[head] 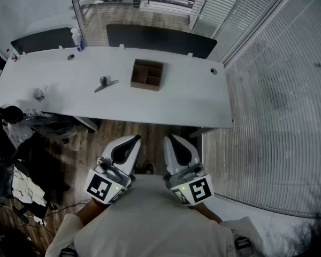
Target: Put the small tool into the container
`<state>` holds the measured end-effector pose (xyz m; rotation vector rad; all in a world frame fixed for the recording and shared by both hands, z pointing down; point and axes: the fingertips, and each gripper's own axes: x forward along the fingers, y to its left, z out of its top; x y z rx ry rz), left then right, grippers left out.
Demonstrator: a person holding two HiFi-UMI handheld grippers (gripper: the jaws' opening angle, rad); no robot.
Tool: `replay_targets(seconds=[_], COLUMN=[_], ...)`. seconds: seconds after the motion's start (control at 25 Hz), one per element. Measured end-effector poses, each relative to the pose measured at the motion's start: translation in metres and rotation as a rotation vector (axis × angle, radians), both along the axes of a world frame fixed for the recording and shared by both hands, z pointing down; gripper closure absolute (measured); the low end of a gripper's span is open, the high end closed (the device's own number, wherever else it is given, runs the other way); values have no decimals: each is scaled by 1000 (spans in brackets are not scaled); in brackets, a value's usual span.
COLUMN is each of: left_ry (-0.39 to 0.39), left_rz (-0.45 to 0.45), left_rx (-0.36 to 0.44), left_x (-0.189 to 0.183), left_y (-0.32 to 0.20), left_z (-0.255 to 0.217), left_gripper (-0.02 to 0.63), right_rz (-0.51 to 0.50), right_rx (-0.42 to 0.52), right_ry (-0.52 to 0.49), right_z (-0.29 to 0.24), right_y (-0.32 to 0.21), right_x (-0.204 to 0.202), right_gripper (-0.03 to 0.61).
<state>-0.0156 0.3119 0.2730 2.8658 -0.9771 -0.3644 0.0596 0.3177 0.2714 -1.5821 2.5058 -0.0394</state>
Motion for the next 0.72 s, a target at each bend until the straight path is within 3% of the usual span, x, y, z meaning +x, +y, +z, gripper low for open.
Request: replay_targets(seconds=[0.72], left_ry=[-2], left_rz=[-6], left_rx=[-10], left_x=[7], left_y=[-1], left_z=[0], left_gripper=[612], right_rz=[-11], right_rx=[-3], right_ry=[-38], right_z=[-1], right_y=[-1], right_x=[8], right_gripper=[580])
